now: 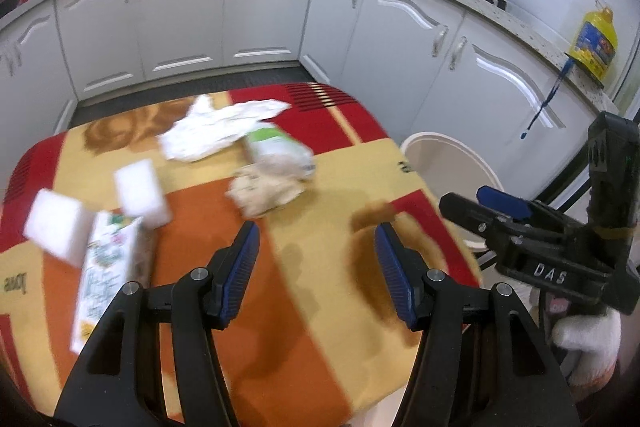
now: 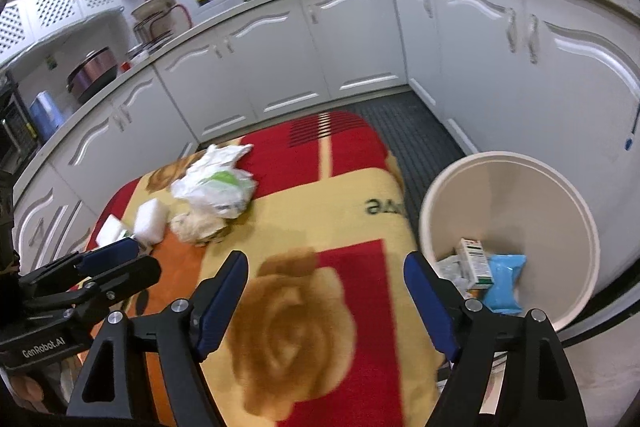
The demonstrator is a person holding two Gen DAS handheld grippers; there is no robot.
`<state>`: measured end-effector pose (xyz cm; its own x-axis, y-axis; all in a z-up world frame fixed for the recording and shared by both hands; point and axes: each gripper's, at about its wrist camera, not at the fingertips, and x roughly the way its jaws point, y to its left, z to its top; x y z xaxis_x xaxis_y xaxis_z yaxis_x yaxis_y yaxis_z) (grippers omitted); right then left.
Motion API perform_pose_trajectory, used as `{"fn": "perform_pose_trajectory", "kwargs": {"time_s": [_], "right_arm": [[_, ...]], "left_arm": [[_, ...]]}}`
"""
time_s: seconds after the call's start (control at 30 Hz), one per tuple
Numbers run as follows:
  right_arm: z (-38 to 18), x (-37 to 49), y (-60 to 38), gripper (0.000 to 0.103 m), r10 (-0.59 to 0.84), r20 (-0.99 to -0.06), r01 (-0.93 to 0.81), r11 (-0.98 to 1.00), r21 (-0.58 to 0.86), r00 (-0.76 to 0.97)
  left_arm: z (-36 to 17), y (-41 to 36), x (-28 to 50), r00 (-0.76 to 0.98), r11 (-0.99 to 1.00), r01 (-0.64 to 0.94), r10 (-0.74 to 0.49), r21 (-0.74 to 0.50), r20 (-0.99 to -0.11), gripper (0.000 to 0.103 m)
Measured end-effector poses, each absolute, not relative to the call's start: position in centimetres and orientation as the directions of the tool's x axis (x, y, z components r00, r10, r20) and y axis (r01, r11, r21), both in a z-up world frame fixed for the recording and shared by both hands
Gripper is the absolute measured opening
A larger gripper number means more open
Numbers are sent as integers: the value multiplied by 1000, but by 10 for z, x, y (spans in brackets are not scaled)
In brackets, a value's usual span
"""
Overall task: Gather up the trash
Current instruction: 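Grasp the white milk carton with the left tool while the right tool grasps the beige crumpled cloth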
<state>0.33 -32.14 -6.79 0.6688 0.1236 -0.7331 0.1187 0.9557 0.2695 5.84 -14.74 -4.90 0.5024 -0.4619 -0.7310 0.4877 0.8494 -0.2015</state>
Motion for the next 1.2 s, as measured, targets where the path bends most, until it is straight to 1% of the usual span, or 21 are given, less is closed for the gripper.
{"fn": "perform_pose_trajectory", "kwargs": {"time_s": [0.07, 0.3, 0.53, 0.67, 0.87, 1.0, 1.1, 1.13, 1.2], "right_arm": [[-67, 6, -312, 78, 135, -732, 101, 958, 269, 667], [-71, 20, -281, 78, 193, -736, 39, 957, 286, 649], [-85, 44, -249, 78, 240, -755, 0, 953, 304, 611], [-93, 61, -234, 78, 270, -761, -10, 945, 328, 590], [-105, 89, -216, 79, 271, -767, -20, 947, 320, 582], [-114, 105, -210, 79, 276, -768, -20, 946, 324, 578], [-127, 115, -208, 78, 307, -771, -16, 933, 360, 558], [-129, 116, -208, 75, 310, -769, -11, 930, 367, 560], [-129, 115, -211, 49, 301, -757, -12, 932, 362, 580]], "left_arm": [[-49, -129, 57, 510, 857, 475, -452, -199, -732, 59], [-55, -68, 57, 518, 885, 416, -420, -209, -745, 66], [-69, -30, 67, 518, 916, 352, -363, -193, -775, 68], [-78, -22, 73, 515, 925, 334, -339, -180, -787, 68], [-92, -24, 89, 507, 935, 325, -297, -140, -809, 68], [-100, -24, 99, 498, 940, 313, -284, -136, -819, 68], [-105, -26, 103, 485, 938, 315, -288, -143, -826, 68], [-106, -28, 104, 480, 935, 323, -294, -145, -826, 68], [-108, -31, 103, 475, 932, 330, -299, -148, -827, 67]]}}
